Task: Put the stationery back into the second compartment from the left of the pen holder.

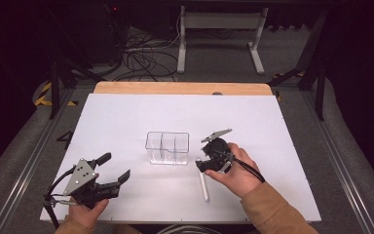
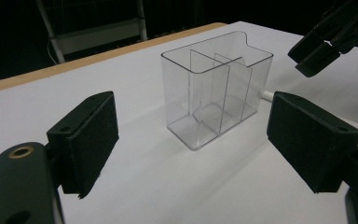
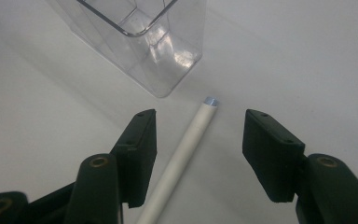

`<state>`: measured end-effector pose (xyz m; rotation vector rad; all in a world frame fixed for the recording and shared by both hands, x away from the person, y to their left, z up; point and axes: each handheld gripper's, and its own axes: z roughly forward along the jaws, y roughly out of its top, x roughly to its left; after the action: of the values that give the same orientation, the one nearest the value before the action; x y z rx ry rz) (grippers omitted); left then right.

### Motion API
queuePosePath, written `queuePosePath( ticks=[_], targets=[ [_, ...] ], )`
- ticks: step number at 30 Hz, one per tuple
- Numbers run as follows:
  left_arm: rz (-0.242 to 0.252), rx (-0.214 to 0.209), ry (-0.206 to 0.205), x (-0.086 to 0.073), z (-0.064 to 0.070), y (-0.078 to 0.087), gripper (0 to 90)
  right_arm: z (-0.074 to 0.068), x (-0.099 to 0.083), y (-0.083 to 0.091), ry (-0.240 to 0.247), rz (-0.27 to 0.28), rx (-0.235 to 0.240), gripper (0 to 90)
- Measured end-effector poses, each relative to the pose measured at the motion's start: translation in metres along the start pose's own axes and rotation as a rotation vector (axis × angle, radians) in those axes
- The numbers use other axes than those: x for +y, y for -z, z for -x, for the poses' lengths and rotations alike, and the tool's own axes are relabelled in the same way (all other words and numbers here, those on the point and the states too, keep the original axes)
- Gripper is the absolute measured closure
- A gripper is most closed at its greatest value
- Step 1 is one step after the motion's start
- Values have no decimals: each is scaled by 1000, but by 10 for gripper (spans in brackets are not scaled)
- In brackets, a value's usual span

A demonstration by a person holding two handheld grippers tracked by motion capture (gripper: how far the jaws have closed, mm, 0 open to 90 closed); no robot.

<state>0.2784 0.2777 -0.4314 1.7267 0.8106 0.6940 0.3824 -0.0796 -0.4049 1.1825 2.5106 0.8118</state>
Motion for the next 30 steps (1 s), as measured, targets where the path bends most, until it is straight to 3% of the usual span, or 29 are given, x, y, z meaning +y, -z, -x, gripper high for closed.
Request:
queuePosePath(
  ticks=[3, 5, 7, 12, 18, 30],
  targets=[
    [-4, 2, -1, 0, 0, 0, 174, 0, -1, -1, -36, 0, 6, 485],
    [-3, -1, -3, 0, 1, 0, 177, 2, -2, -2, -109, 8, 51, 490],
    [-4, -4, 8, 0, 2, 0, 178, 1, -4, -3, -184, 18, 67, 507],
    [-1, -2, 2, 0, 1, 0, 178, 2, -4, -10, -312, -80, 80, 523],
    [-1, -2, -1, 0, 1, 0, 178, 2, -3, -16, -381, -139, 49, 554],
    [-7, -1, 1, 0, 0, 0, 178, -5, -1, -28, -412, -194, 0, 617]
  ],
)
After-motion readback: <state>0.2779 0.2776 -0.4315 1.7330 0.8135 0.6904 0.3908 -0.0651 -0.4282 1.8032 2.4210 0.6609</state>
